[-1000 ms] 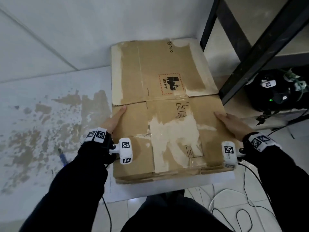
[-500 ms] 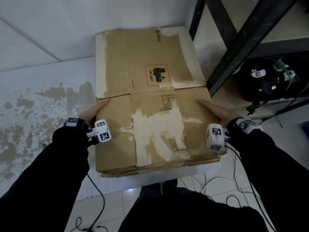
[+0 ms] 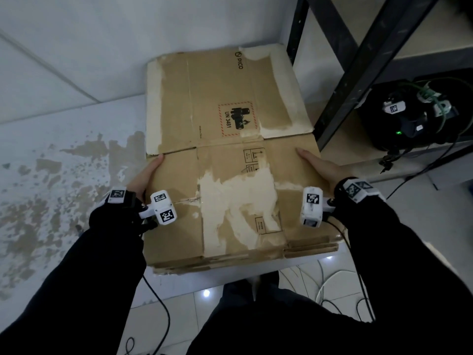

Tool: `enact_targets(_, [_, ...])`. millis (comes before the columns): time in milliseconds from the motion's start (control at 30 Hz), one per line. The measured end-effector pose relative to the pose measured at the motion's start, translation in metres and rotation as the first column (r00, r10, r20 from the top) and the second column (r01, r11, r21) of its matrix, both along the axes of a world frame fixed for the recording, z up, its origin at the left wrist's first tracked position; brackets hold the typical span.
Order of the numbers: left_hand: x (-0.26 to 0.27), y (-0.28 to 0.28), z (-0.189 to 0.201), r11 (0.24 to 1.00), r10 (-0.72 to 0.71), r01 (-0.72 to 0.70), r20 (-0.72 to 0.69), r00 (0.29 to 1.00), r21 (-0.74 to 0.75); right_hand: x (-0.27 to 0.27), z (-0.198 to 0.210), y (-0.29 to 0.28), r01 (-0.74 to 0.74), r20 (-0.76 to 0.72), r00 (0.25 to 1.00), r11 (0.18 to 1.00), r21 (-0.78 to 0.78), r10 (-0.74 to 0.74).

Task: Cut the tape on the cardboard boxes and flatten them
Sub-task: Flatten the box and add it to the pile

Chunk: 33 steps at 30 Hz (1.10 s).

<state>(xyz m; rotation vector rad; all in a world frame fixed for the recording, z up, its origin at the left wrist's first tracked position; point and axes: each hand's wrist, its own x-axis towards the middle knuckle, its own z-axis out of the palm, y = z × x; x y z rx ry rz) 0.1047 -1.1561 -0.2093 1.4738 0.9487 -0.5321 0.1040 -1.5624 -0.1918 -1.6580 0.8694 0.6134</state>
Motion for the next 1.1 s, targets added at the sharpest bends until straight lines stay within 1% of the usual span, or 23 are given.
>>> enact_targets(67, [-0.003, 0.001, 0.002, 1.0, 0.0, 0.0, 0.011, 1.0, -0.015, -0.008, -0.004, 0.002, -0.015, 0.045, 0.999, 0.996, -0.086, 0.019])
enact_targets(133, [-0.009, -0.005, 0.008, 1.0, -0.019, 0.019, 0.052, 0.998, -0.016, -0.016, -0.011, 0.0, -0.025, 0.056, 0.998, 0.995, -0.099, 0.03])
enact_targets(200, [-0.013, -0.01, 0.011, 1.0, -0.02, 0.021, 0.088, 0.996, -0.009, -0.018, -0.018, -0.007, -0.031, 0.044, 0.998, 0.997, -0.066, 0.034])
enact_targets(300, [-0.014, -0.011, 0.009, 1.0, -0.01, 0.011, 0.079, 0.997, -0.012, -0.01, -0.021, -0.018, -0.029, -0.019, 0.999, 0.999, 0.019, 0.029])
enact_targets(367, [-0.014, -0.011, 0.009, 1.0, -0.004, 0.005, 0.072, 0.997, -0.022, -0.006, -0.017, -0.015, -0.026, -0.038, 0.999, 0.998, 0.06, 0.029])
enact_targets(433, [-0.014, -0.01, 0.01, 0.999, -0.002, 0.006, 0.096, 0.995, -0.034, -0.005, -0.017, -0.008, 0.002, -0.016, 1.0, 0.996, 0.088, 0.0])
enact_targets(500, [-0.014, -0.003, 0.011, 0.998, -0.025, 0.03, 0.104, 0.994, -0.051, -0.011, -0.009, 0.006, -0.002, 0.002, 1.0, 0.992, 0.13, 0.002])
enact_targets(567, [-0.013, 0.008, 0.01, 0.999, -0.049, 0.052, 0.124, 0.991, -0.017, -0.021, -0.003, 0.021, -0.027, 0.035, 0.999, 0.982, 0.189, 0.02])
enact_targets(600, [-0.014, 0.014, 0.009, 0.998, -0.056, 0.056, 0.138, 0.989, 0.003, -0.026, -0.004, 0.025, -0.012, 0.039, 0.999, 0.981, 0.191, 0.004])
enact_targets(700, [-0.015, 0.025, 0.008, 0.997, -0.059, 0.048, 0.163, 0.985, 0.068, -0.033, -0.021, 0.03, 0.038, 0.022, 0.999, 0.99, 0.134, -0.042])
enact_targets(767, [-0.016, 0.027, 0.005, 0.996, -0.066, 0.054, 0.167, 0.984, 0.074, -0.033, -0.031, 0.027, 0.027, 0.009, 1.0, 0.999, 0.041, -0.027])
enact_targets(833, [-0.016, 0.027, 0.003, 0.998, -0.057, 0.049, 0.167, 0.984, 0.049, -0.031, -0.027, 0.025, -0.06, 0.023, 0.998, 0.995, -0.077, 0.061])
enact_targets(867, [-0.017, 0.026, 0.003, 0.998, -0.062, 0.057, 0.165, 0.984, 0.035, -0.031, -0.019, 0.026, -0.114, 0.025, 0.993, 0.987, -0.116, 0.118])
enact_targets(933, [-0.018, 0.025, 0.005, 0.997, -0.076, 0.076, 0.142, 0.987, 0.011, -0.029, -0.012, 0.024, -0.183, 0.032, 0.981, 0.973, -0.137, 0.189])
enact_targets(1000, [-0.019, 0.026, 0.006, 0.997, -0.077, 0.077, 0.123, 0.989, -0.001, -0.023, -0.012, 0.02, -0.155, 0.037, 0.986, 0.976, -0.153, 0.163])
enact_targets(1100, [-0.019, 0.022, 0.008, 0.998, -0.058, 0.058, 0.123, 0.991, 0.004, -0.013, -0.016, 0.011, -0.037, 0.046, 0.998, 0.995, -0.088, 0.041])
